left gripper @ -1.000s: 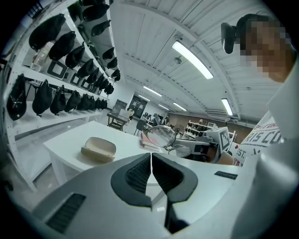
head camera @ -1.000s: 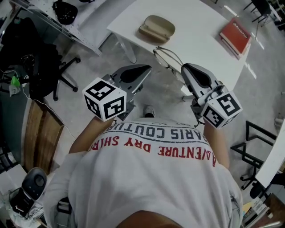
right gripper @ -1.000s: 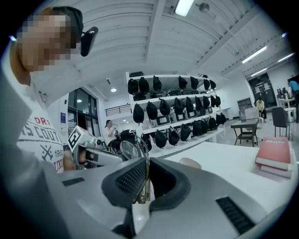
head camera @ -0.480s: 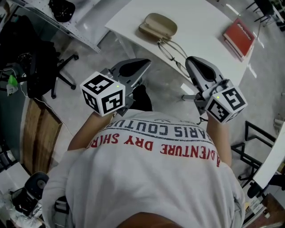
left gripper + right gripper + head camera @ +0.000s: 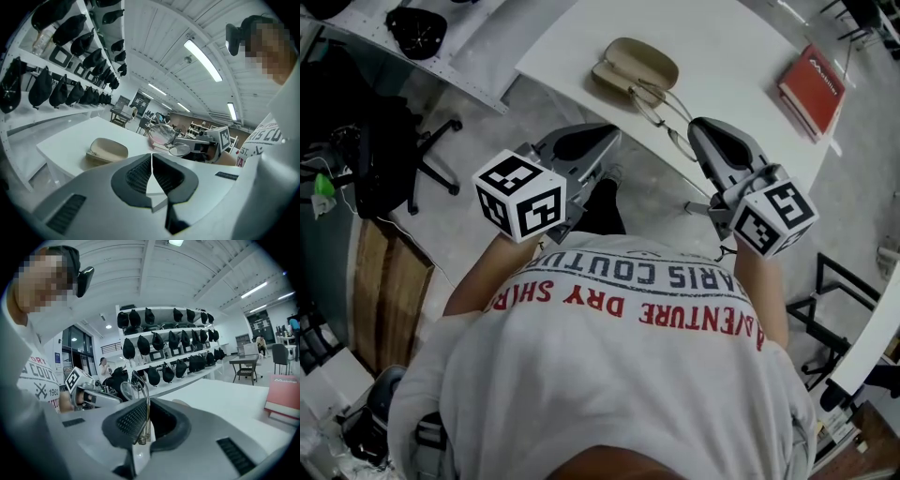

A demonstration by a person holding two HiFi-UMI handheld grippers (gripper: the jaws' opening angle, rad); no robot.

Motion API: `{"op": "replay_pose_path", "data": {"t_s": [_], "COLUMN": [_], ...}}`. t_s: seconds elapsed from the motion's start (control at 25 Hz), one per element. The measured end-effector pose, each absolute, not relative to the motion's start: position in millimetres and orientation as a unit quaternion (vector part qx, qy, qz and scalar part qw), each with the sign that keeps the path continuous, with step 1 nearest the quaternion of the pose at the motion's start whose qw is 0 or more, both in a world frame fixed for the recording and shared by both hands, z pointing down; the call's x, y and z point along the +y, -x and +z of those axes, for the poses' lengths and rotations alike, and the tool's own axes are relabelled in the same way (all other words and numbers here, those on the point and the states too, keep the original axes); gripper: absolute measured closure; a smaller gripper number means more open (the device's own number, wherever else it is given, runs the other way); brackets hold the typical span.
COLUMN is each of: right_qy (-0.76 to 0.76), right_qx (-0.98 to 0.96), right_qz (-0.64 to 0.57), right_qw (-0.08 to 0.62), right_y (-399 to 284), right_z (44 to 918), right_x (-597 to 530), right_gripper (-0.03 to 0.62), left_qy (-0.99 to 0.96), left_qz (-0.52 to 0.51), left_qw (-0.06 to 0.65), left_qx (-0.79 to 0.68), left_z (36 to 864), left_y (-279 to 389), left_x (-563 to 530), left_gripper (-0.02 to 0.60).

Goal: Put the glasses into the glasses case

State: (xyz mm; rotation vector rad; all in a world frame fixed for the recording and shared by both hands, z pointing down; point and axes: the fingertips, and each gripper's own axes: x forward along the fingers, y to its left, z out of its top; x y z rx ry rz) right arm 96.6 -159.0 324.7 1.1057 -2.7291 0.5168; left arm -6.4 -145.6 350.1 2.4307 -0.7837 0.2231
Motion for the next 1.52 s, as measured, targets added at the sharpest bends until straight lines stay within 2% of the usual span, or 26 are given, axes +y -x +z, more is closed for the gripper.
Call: {"op": "replay_pose_path", "data": {"t_s": [0.64,1.52], "right_qy": [-0.367,-0.362], "right_qx": [-0.901,-0.881], "right_qz": [0.189,0.222], "right_qw": [0.131,0.208], "right_y": [-71.0,-59.0], "right_z": [364.5,460.5], "right_x": [-238.7,-291.7], "right_gripper": [0.557,0.558], "left_qy": [-0.898,-0.867], "left_qz": [0.087,0.138], "left_qw": [0.329,0.389], "left_qx": [-0.279,-0.278], "left_z": [379.2,446.4], "left_y": [22.3,38.1], "left_x": [-226.5,-266.3], "left_gripper": [0.554,0.553]}}
